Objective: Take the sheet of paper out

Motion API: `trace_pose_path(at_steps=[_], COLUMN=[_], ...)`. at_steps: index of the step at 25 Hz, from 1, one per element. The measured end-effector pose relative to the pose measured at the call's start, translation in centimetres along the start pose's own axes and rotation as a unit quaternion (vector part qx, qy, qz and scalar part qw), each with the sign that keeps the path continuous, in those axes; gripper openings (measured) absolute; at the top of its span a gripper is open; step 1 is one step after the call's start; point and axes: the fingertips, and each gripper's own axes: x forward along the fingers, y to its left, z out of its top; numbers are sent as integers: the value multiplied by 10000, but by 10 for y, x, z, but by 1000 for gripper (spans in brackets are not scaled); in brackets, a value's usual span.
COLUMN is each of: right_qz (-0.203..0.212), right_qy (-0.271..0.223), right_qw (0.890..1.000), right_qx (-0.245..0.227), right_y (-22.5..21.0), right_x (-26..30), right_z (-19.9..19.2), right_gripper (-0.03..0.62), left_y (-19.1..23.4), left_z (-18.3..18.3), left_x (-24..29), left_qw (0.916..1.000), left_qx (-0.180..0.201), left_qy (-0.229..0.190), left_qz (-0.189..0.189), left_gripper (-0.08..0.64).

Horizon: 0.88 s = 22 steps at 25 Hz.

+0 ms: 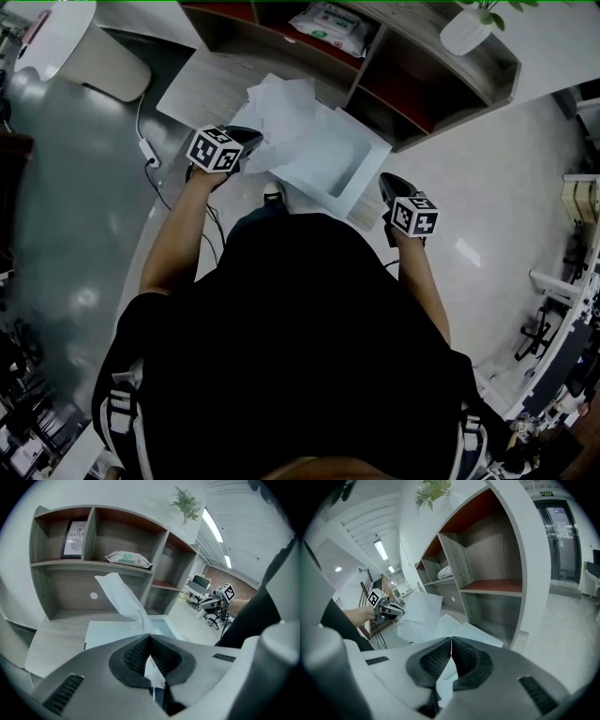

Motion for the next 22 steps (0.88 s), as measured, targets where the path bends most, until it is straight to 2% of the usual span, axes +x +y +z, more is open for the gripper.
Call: trace_pose_path(at_steps=[9, 16, 22], right_qz=[160, 99, 190], right_qy=[-675, -1025, -1305], right_qw=[9974, 9893, 9835], right_qx=[-183, -1036, -1235], right_y=[23, 55, 75], right_x=[-12, -28, -41], right_z=[31, 54, 68], right_gripper=[14, 14, 14], left_y=[-23, -34, -44], left_z=[8, 6, 2], left_x=[-24, -37, -45], left_qw=[9996, 9995, 9994], left_qx=[258, 280, 305], left_qy=[-102, -139, -145], left_qz=[-37, -105, -99], left_gripper=[21, 21, 20])
